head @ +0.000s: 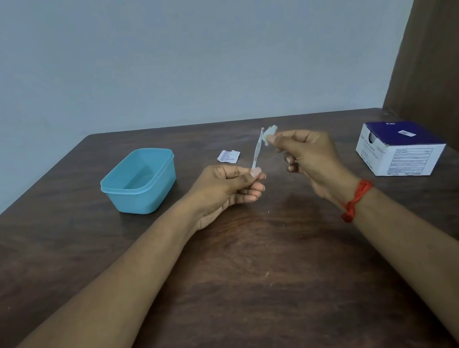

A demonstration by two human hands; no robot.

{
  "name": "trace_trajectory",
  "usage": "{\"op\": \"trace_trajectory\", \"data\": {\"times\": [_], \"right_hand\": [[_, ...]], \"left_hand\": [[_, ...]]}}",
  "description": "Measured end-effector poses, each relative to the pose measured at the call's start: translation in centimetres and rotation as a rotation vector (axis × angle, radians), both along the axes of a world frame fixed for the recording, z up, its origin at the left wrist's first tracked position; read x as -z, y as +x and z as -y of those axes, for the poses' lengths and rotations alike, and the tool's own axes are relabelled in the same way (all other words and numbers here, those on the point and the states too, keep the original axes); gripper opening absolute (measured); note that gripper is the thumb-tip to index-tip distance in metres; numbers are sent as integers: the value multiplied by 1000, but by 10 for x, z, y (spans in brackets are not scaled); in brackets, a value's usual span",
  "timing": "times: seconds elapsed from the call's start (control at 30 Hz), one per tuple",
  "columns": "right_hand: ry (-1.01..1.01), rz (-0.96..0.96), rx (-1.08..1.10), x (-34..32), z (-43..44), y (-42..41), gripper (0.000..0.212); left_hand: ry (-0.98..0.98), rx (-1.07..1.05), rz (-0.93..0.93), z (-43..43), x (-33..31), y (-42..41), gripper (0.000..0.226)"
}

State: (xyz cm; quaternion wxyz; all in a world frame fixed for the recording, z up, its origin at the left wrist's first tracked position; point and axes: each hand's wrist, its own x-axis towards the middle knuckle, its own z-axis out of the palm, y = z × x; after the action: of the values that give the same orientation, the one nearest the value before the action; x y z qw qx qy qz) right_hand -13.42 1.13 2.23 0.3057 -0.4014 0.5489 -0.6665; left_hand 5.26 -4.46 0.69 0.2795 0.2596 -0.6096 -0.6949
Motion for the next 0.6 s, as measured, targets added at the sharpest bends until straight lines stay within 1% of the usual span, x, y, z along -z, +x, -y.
{"op": "trace_trajectory", "data": {"times": [0.1, 0.23, 0.37, 0.43, 0.6], "right_hand": [[8, -49, -6, 1, 0, 2, 8], [23, -67, -18, 2, -1, 3, 7], [-9, -26, 28, -2, -2, -3, 10], [-13, -3, 50, -3, -1, -5, 11], [18, -28, 27, 0, -1, 0, 11]], "left_hand": [[-10, 10, 16, -1, -1, 0, 18], [-12, 12, 31, -1, 0, -1, 17], [3, -10, 11, 0, 1, -1, 22], [5, -20, 6, 1, 1, -1, 21], [-2, -46, 13, 0, 1, -2, 18]]}}
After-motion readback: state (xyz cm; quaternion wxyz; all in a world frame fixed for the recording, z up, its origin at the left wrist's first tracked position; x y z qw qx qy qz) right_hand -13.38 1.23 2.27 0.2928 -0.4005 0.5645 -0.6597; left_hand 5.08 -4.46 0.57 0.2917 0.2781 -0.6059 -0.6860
